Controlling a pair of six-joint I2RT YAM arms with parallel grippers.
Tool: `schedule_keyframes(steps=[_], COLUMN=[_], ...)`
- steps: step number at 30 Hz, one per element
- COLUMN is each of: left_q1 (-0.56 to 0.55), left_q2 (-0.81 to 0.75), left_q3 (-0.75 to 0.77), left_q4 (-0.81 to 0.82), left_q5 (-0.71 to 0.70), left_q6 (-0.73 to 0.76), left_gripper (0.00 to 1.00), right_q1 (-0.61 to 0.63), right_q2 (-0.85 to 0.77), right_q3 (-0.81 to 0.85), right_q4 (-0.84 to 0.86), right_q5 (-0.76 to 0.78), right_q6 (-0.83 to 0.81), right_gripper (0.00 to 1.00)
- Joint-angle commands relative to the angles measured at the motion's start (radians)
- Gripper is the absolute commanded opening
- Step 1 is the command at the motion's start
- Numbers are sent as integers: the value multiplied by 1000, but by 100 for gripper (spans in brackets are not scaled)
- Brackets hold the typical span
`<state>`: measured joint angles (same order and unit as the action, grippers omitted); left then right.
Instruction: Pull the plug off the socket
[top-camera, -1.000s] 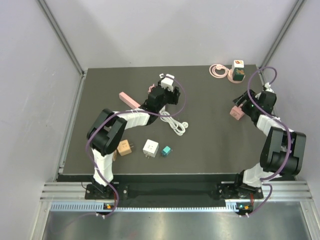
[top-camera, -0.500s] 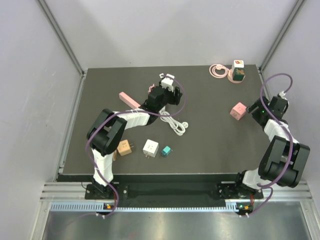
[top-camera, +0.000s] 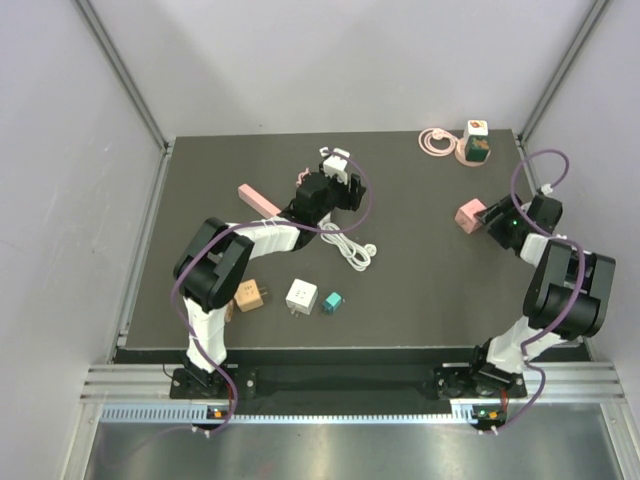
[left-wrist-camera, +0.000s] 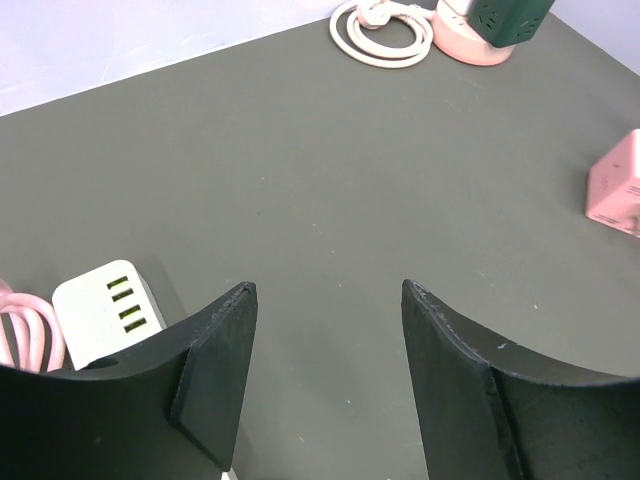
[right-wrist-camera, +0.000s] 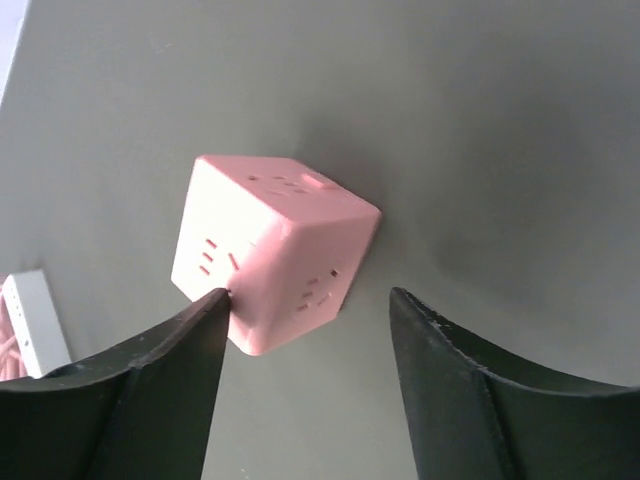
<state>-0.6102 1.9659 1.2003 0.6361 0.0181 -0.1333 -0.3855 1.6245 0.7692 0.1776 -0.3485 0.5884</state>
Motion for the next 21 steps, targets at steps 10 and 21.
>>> schedule_keyframes(steps=[10,21], left_q1=[3,24], left_q2=[-47,-70], left_q3=[4,-14], left_q4=[56,62], left_q5=[3,-3], left_q6=[4,-19], left_gripper=[64,64], right_q1=[305,612], right_q2=[163,305], right_q3=[136,389], right_q4=[6,40], right_q5=[-50,-119], right_q6=[-36,45], right_gripper=[51,54])
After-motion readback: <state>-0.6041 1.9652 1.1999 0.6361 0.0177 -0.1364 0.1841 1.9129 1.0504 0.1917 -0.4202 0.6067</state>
